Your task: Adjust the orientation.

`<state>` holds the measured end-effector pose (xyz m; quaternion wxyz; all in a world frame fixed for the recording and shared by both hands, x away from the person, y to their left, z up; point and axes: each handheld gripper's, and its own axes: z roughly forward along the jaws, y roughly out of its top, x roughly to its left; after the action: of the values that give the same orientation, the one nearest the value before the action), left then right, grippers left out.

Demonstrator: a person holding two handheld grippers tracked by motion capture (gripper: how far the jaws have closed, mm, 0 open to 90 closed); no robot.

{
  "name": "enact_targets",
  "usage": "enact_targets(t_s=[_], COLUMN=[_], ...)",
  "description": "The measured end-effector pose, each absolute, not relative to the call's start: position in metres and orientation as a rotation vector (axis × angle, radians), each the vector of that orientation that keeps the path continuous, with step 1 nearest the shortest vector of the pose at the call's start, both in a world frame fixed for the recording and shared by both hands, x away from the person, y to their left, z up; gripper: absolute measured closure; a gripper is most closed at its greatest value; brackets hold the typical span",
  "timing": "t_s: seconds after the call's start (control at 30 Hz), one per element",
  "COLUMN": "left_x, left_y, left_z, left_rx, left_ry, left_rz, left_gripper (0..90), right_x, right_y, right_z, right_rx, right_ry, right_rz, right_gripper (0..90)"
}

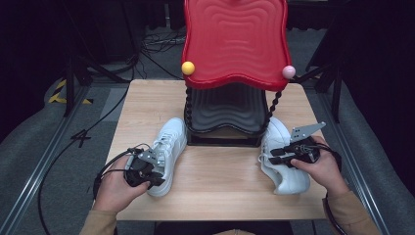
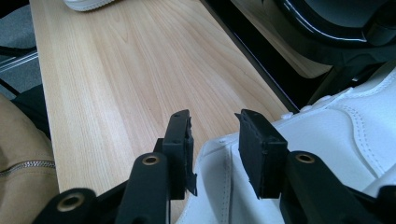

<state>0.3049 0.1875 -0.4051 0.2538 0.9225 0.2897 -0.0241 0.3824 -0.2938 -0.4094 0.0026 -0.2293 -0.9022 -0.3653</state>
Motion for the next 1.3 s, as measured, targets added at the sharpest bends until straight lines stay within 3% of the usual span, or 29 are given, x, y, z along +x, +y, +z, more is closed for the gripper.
enact_targets(t_s=[0.43,0.5,0.6,0.8,1.3], left_x=[0.309,0.311,0.313,0.313,0.316], left_y=[0.134,0.128,0.127,0.129,0.122], left_z=[-0.397,-0.399,-0.400,-0.404,-0.414], left_rx=[2.502,2.494,2.510,2.529,2.640], left_ry=[0.651,0.633,0.662,0.728,0.849], left_rz=[-0.112,-0.130,-0.132,-0.186,-0.218], left_gripper=[76.2,80.2,69.0,56.3,53.3], right_x=[0.378,0.378,0.377,0.376,0.376], right_y=[-0.298,-0.300,-0.302,-0.305,-0.303], right_z=[-0.410,-0.409,-0.409,-0.408,-0.409], right_rx=[-0.740,-0.749,-0.755,-0.768,-0.759], right_ry=[-2.829,-2.827,-2.827,-2.825,-2.824], right_rz=[-1.146,-1.151,-1.154,-1.159,-1.150], right_gripper=[64.3,64.3,64.0,62.9,62.2])
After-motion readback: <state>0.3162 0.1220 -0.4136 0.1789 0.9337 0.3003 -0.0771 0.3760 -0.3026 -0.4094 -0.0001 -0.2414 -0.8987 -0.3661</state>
